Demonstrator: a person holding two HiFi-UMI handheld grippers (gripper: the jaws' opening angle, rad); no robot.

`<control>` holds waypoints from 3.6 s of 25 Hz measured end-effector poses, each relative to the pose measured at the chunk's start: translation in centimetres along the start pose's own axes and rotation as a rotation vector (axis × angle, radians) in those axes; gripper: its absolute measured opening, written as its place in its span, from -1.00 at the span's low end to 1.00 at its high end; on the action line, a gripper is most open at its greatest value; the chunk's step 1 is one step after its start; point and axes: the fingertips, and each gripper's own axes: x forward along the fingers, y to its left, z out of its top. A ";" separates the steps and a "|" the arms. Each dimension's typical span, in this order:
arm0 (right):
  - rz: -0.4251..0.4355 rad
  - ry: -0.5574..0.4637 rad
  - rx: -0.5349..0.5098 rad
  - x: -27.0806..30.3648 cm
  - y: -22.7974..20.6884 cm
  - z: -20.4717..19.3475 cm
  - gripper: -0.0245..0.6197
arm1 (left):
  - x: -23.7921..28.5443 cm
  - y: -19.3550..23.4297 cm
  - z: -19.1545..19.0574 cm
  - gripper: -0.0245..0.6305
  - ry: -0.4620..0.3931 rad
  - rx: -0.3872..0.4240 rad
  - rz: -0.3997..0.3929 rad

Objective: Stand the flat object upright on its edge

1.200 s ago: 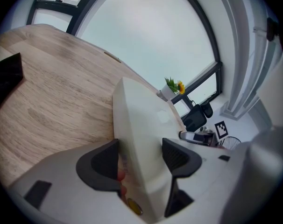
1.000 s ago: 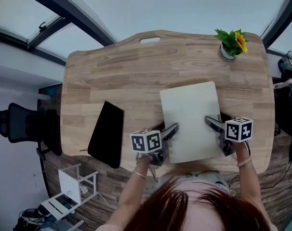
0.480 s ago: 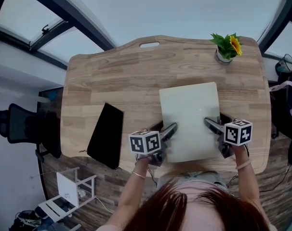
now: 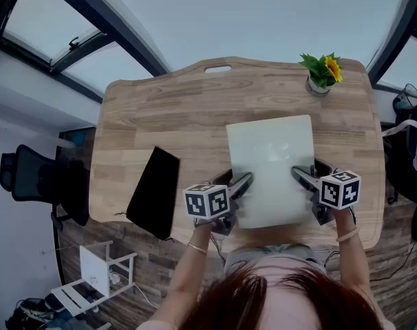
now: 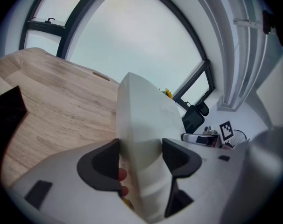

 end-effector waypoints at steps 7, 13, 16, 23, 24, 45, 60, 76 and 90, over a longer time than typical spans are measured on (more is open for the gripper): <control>0.005 -0.037 -0.053 -0.8 1.0 1.1 0.12 | -1.2 -0.8 0.7 -0.07 -0.040 0.036 0.014; 0.018 -0.079 -0.088 -1.3 2.2 2.0 0.11 | -2.6 -1.4 1.7 -0.07 -0.086 0.068 0.029; 0.024 -0.103 -0.119 -1.6 2.6 2.5 0.11 | -3.0 -1.6 2.0 -0.07 -0.107 0.077 0.033; 0.036 -0.132 -0.186 -2.3 3.7 3.3 0.10 | -4.3 -2.3 2.2 -0.07 -0.151 0.108 0.052; 0.039 -0.138 -0.195 -2.4 3.9 3.4 0.10 | -4.5 -2.4 2.3 -0.07 -0.158 0.111 0.054; 0.051 -0.234 -0.366 -4.0 6.1 4.7 0.09 | -7.1 -4.1 2.7 -0.07 -0.245 0.211 0.123; 0.031 -0.295 -0.455 -4.5 6.5 6.2 0.07 | -7.5 -4.8 4.0 -0.07 -0.292 0.290 0.170; -0.024 -0.349 -0.510 -3.8 5.9 7.9 0.05 | -6.5 -4.5 6.1 -0.07 -0.337 0.370 0.202; -0.096 -0.379 -0.560 -3.5 5.3 8.7 0.03 | -5.6 -4.4 7.2 -0.07 -0.383 0.444 0.238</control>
